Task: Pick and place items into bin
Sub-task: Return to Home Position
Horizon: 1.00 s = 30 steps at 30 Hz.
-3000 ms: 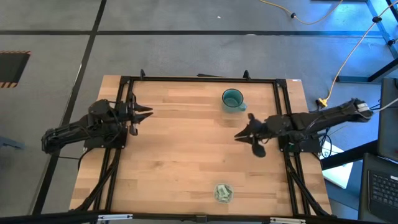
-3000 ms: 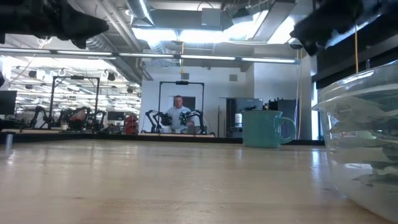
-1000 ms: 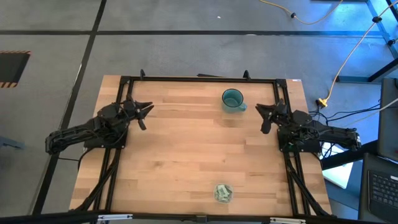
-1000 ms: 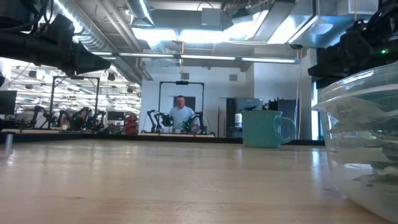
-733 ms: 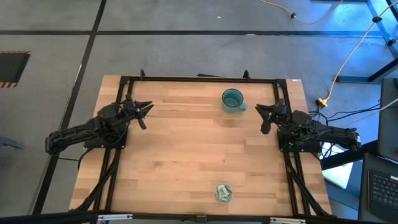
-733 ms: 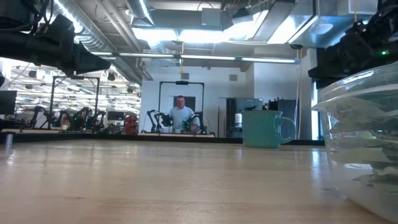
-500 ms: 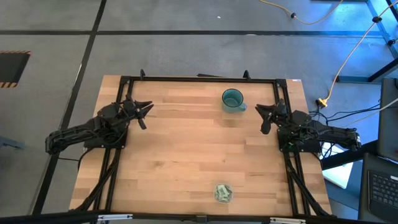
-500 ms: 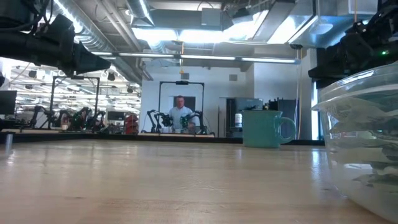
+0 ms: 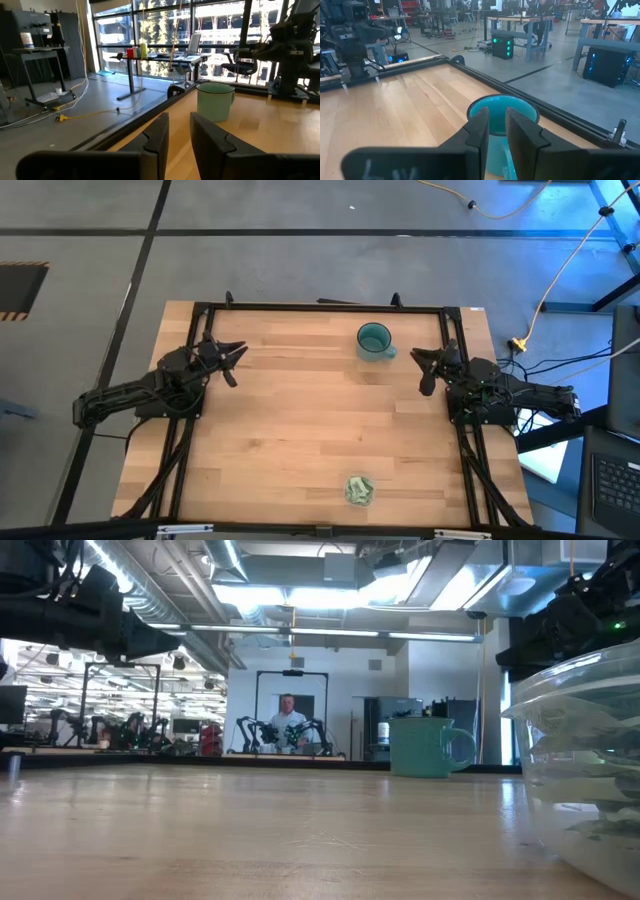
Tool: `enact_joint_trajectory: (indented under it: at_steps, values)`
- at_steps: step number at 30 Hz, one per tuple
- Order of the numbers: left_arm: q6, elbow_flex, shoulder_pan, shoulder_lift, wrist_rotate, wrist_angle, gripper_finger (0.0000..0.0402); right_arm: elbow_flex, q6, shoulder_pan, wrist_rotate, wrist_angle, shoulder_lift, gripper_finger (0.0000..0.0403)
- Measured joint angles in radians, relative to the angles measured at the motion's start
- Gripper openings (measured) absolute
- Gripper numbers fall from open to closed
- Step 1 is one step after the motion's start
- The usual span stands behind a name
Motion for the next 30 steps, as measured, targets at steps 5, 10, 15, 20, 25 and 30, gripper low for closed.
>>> enact_joint_trajectory:
  at_steps: [5,10,15,20,25,30]
  values:
    - [0.003,0.0,0.0,0.0,-0.008,0.0,0.0072,0.0,0.008,0.0,0.001,-0.047,0.0,0.0069]
    - [0.003,0.0,0.0,0.001,-0.012,0.0,0.0072,0.0,0.0,0.0,0.009,-0.065,0.0,0.0069]
    - [0.003,0.0,0.0,0.001,-0.012,0.0,0.0072,0.0,-0.021,0.0,0.015,-0.066,0.0,0.0069]
    - [0.003,0.0,0.0,0.001,-0.012,0.0,0.0072,0.0,-0.027,0.0,0.016,-0.066,0.0,0.0069]
    - [0.003,0.0,0.0,0.001,-0.012,0.0,0.0072,0.0,-0.01,0.0,0.016,-0.065,0.0,0.0069]
    - [0.003,0.0,0.0,0.001,-0.012,0.0,0.0072,0.0,0.008,0.0,0.017,-0.065,0.0,0.0069]
